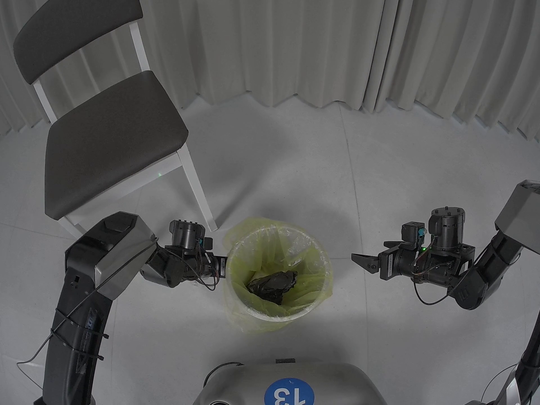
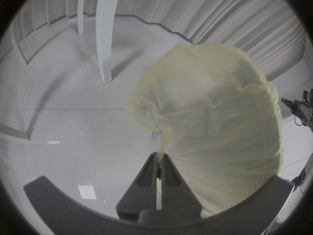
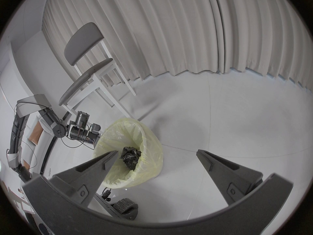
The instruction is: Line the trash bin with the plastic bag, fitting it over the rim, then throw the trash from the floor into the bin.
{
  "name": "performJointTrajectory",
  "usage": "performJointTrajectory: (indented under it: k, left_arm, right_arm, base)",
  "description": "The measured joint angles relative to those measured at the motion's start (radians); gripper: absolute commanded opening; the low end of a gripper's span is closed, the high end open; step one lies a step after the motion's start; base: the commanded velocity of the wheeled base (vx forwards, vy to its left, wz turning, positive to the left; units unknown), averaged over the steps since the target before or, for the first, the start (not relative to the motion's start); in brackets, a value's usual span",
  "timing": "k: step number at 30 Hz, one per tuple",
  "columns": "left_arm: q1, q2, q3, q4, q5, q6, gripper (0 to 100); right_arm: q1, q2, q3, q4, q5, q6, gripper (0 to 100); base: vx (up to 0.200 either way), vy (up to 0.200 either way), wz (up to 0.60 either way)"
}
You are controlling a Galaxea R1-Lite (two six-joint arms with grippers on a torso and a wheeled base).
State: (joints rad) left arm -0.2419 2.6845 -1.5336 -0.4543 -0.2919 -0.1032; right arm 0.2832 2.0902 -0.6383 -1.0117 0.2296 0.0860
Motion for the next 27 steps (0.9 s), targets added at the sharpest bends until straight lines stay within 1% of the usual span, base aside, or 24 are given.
performJointTrajectory:
  k: [6, 11, 12, 17, 27]
  left_arm:
    - [0.002, -0.004, 0.020, -0.001, 0.000, 0.008, 0]
    - [0.019, -0.006, 0.037, -0.015, 0.000, 0.028, 0]
    - [0.024, -0.007, 0.041, -0.016, 0.001, 0.031, 100]
    - [0.042, -0.012, 0.054, -0.017, 0.001, 0.036, 100]
    - [0.050, -0.015, 0.057, -0.017, 0.008, 0.037, 100]
  right_arm:
    - [0.000, 0.000, 0.000, 0.000, 0.000, 0.000, 100]
    - [0.000, 0.001, 0.000, 0.000, 0.000, 0.000, 100]
    - [0.000, 0.001, 0.000, 0.000, 0.000, 0.000, 100]
    - [0.001, 0.001, 0.001, 0.000, 0.000, 0.000, 100]
    - [0.002, 0.000, 0.003, 0.000, 0.000, 0.000, 100]
  base:
    - [0.000, 0.000, 0.00]
    - [0.000, 0.000, 0.00]
    - [0.000, 0.000, 0.00]
    - [0.000, 0.000, 0.00]
    - [0.000, 0.000, 0.00]
